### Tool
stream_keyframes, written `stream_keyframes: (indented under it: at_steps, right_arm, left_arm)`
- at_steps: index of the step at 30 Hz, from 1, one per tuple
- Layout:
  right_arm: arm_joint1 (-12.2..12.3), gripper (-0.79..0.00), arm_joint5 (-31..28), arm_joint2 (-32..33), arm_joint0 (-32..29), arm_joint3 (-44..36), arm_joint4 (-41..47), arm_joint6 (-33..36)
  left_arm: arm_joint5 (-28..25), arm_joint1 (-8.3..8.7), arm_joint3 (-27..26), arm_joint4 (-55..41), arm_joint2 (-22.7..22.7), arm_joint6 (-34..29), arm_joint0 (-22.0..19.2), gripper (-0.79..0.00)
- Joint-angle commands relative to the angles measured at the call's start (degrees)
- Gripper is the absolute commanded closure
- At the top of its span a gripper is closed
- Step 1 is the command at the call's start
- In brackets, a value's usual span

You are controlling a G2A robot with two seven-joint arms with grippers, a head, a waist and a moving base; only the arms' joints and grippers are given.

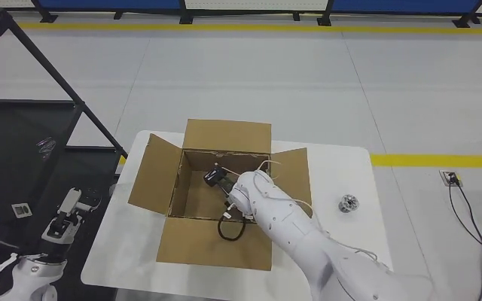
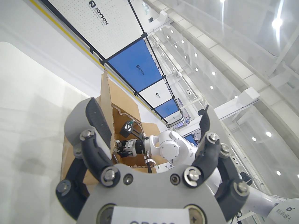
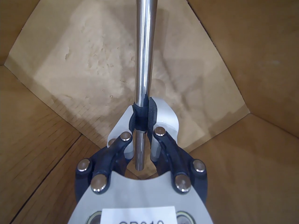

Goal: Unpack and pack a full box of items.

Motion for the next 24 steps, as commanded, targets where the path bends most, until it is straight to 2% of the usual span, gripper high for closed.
stream_keyframes:
  at_steps: [1,5,8,13,17,24]
  right_arm:
    - [-0.52,0.0,-0.22,0.05,0.04,1.11,-0.09,0.02]
    - [-1.39,-0.058,-0.63,0.29,0.17,3.02,-0.15,-0.21]
    - [-1.8,-0.182,-1.11,0.63,0.46,4.23,-0.07,-0.56]
    - [-2.14,-0.256,-2.05,1.3,1.05,5.71,0.16,-0.73]
    - [-2.11,-0.28,-3.0,2.24,1.69,6.45,1.08,-1.49]
    - [-1.12,-0.354,-10.08,5.41,3.53,6.79,5.8,-2.36]
  left_arm:
    - [0.0,0.0,0.0,0.0,0.0,0.0,0.0,-0.785]
    - [0.0,0.0,0.0,0.0,0.0,0.0,0.0,-0.785]
    - [0.0,0.0,0.0,0.0,0.0,0.0,0.0,-0.785]
    - [0.0,0.0,0.0,0.0,0.0,0.0,0.0,-0.785]
    - [0.0,0.0,0.0,0.0,0.0,0.0,0.0,-0.785]
    - [0.0,0.0,0.0,0.0,0.0,0.0,0.0,-0.785]
